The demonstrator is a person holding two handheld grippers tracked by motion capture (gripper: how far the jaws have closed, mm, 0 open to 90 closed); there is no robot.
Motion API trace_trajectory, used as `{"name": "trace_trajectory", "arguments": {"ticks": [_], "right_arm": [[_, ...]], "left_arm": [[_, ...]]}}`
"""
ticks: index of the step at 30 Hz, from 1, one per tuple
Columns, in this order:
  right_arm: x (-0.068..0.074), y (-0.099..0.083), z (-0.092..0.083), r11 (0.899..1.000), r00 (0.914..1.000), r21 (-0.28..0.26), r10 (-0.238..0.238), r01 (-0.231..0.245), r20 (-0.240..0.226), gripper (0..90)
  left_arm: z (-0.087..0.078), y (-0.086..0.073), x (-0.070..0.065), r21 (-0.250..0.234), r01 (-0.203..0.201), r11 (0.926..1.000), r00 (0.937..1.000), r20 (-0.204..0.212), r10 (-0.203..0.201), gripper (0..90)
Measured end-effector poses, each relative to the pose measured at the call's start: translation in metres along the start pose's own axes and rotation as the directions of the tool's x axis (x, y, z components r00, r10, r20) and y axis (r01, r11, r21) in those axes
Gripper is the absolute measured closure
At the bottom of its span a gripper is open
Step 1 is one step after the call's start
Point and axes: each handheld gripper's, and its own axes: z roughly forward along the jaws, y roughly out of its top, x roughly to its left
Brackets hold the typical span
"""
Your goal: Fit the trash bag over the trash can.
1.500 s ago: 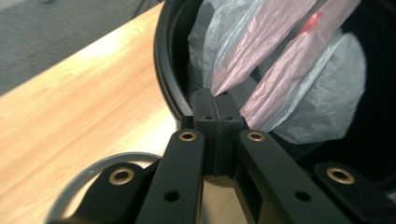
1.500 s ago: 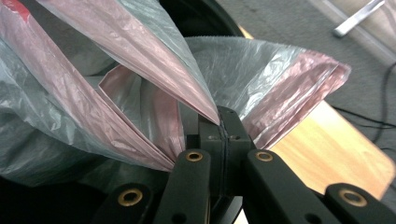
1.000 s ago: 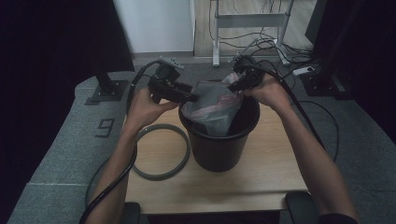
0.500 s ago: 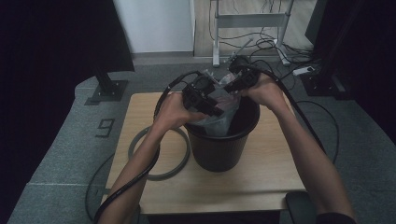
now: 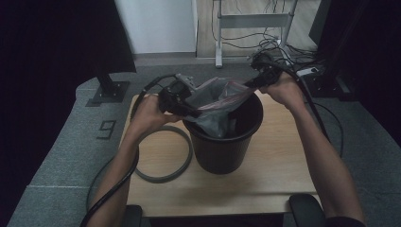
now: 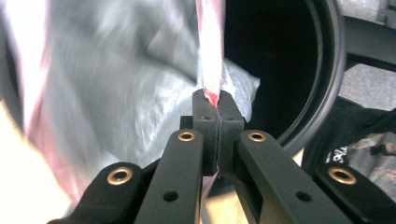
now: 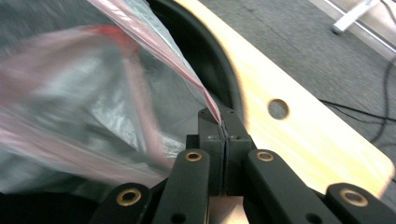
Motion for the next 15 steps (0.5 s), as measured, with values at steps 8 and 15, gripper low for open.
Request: {"name": "trace_trajectory", "arguments": {"ticks": [8, 15], "right_arm": [[-0.030, -0.022, -0.009, 0.997, 0.9970, -0.011, 0.077, -0.077, -0.006, 87.6], [-0.019, -0.015, -0.005, 1.000, 0.9994, 0.001, 0.031, -0.031, 0.012, 80.0]], "left_arm": [[-0.020, -0.034, 0.024, -0.037, 0.073, 0.9966, 0.9973, 0.010, -0.073, 89.4], [-0.022, -0.028, 0.023, -0.085, 0.107, 0.9907, 0.9938, -0.024, -0.109, 57.2]]}}
